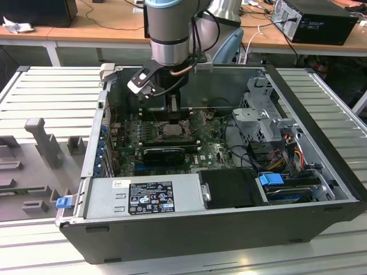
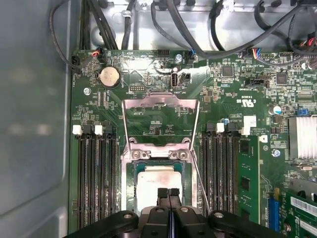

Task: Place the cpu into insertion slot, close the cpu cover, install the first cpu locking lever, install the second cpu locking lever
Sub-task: 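Close the cpu cover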

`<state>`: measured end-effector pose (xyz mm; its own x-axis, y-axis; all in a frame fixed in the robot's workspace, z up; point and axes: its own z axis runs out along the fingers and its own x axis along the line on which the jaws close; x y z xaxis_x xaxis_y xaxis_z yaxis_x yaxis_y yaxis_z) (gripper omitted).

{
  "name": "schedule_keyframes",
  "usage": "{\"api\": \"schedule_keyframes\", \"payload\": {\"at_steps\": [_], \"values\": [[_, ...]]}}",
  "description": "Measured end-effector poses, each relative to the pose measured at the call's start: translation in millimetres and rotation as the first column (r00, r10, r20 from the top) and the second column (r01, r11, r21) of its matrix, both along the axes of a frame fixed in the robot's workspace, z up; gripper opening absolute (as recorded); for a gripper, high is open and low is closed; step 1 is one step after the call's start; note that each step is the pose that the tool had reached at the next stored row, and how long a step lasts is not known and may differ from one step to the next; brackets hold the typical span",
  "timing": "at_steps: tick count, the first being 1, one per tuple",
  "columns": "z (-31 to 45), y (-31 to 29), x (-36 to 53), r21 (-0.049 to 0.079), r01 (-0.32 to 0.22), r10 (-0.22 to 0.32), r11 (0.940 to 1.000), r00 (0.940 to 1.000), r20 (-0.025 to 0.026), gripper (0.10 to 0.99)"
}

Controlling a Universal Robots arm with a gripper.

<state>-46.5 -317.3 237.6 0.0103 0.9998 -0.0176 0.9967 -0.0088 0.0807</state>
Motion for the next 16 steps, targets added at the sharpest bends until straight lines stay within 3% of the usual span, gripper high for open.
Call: {"api": "schedule_keyframes", "payload": {"at_steps": [2,13,16], "values": [[3.9,0.0,0.0,-0.001,0.0,0.0,1.0,1.0,0.0,0.106],[4.3,-1.8,11.1,0.0,0.0,0.0,1.0,1.0,-0.0009,0.106],[9.7,-1.8,11.1,0.0,0.0,0.0,1.0,1.0,-0.0008,0.106]]}}
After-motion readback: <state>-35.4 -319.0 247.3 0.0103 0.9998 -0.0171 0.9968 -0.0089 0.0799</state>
